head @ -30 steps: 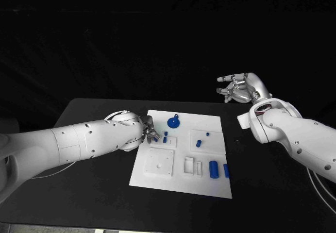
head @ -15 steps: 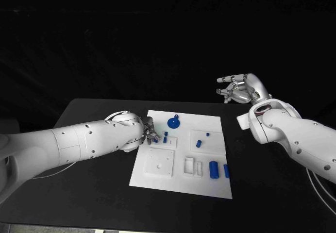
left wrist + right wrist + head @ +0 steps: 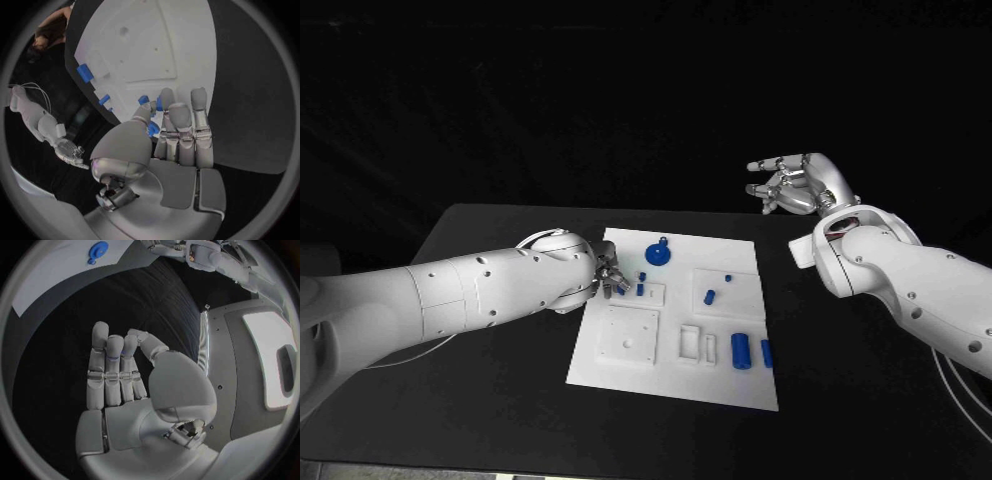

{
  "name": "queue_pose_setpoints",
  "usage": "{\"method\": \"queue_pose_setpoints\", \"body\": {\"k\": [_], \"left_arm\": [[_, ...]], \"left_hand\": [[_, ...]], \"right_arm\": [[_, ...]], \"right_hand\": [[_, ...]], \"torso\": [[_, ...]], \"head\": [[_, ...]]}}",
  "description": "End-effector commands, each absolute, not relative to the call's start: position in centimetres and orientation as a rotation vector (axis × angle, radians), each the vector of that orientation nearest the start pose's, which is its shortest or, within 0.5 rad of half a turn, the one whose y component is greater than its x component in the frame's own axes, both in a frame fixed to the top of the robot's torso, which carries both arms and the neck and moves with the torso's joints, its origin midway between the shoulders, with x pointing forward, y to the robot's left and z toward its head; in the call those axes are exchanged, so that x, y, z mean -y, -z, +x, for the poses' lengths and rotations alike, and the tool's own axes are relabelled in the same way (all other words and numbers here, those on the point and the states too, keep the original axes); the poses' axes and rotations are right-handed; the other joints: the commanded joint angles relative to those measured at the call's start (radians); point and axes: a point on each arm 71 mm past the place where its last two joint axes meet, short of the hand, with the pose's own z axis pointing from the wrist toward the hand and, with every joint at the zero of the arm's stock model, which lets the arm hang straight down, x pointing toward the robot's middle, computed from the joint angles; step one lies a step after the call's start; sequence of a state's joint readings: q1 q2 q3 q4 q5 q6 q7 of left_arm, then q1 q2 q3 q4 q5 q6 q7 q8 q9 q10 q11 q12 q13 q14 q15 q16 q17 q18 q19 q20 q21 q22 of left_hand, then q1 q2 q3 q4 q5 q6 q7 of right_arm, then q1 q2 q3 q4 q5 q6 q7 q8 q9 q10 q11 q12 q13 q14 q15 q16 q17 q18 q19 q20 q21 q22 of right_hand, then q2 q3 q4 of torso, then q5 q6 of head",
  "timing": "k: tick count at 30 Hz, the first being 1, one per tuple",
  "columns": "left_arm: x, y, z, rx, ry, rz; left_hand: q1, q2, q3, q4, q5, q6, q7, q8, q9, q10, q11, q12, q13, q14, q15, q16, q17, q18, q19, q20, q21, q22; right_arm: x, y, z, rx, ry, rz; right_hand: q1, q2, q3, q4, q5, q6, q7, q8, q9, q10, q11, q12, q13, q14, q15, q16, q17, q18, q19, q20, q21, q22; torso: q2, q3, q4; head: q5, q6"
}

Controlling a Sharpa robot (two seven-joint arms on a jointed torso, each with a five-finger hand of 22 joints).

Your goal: Assemble the parts on the task board

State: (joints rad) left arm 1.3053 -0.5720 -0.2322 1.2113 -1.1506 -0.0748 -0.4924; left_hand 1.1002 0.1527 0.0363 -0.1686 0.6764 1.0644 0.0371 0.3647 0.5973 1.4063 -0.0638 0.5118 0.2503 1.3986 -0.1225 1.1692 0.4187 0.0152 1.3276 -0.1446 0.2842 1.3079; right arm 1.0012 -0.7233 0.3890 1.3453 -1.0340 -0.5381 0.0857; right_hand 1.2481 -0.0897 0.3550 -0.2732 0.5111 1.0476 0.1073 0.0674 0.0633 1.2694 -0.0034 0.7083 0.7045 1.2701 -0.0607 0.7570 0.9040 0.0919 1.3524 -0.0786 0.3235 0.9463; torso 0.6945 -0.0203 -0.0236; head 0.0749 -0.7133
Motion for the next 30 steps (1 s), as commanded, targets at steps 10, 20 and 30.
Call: {"method": "queue_pose_setpoints", "body": {"k": [10, 20, 30], "left_arm": [[-18.10, 23.30, 53.13, -2.015, 0.297, -0.144], [-17.96, 23.57, 53.12, -2.018, 0.300, -0.130], [-17.75, 24.14, 53.03, -2.045, 0.292, -0.119]], "left_hand": [[0.008, -0.001, 0.118, -0.112, 0.013, 0.027, -0.030, 0.005, -0.003, 0.013, -0.003, -0.004, 0.000, 0.014, -0.005, -0.008, 0.002, 0.005, 0.012, -0.003, 0.004, 0.015], [0.008, -0.003, 0.119, -0.112, 0.016, 0.029, -0.030, 0.004, -0.006, 0.015, -0.004, -0.007, -0.001, 0.016, -0.006, -0.010, 0.003, 0.005, 0.013, -0.003, 0.004, 0.015], [0.007, -0.002, 0.120, -0.112, 0.016, 0.029, -0.030, 0.004, -0.008, 0.015, -0.003, -0.009, -0.002, 0.016, -0.005, -0.012, 0.004, 0.005, 0.013, -0.003, 0.003, 0.015]], "right_arm": [[22.94, 13.59, 53.41, -1.253, -0.967, 0.507], [22.88, 13.65, 53.41, -1.254, -0.968, 0.507], [22.83, 13.70, 53.41, -1.258, -0.969, 0.507]], "right_hand": [[-0.005, -0.003, 0.006, -0.002, 0.004, 0.014, 0.007, -0.006, -0.002, -0.014, -0.005, 0.007, -0.001, -0.006, 0.001, 0.004, -0.001, 0.018, 0.005, -0.001, -0.002, 0.001], [-0.006, -0.003, 0.009, -0.003, 0.005, 0.016, 0.006, -0.006, -0.002, -0.011, -0.006, 0.009, -0.001, -0.005, 0.000, 0.006, -0.001, 0.019, 0.008, -0.001, -0.007, 0.007], [-0.006, -0.003, 0.009, -0.003, 0.005, 0.016, 0.006, -0.006, -0.002, -0.011, -0.006, 0.009, -0.001, -0.005, 0.000, 0.006, -0.001, 0.019, 0.008, -0.001, -0.007, 0.007]], "torso": [[0.000, -0.0009, 0.0023], [0.000, 0.0000, 0.0011], [0.000, -0.0003, 0.0004]], "head": [[-0.007, -0.007], [-0.003, -0.007], [-0.003, -0.008]]}}
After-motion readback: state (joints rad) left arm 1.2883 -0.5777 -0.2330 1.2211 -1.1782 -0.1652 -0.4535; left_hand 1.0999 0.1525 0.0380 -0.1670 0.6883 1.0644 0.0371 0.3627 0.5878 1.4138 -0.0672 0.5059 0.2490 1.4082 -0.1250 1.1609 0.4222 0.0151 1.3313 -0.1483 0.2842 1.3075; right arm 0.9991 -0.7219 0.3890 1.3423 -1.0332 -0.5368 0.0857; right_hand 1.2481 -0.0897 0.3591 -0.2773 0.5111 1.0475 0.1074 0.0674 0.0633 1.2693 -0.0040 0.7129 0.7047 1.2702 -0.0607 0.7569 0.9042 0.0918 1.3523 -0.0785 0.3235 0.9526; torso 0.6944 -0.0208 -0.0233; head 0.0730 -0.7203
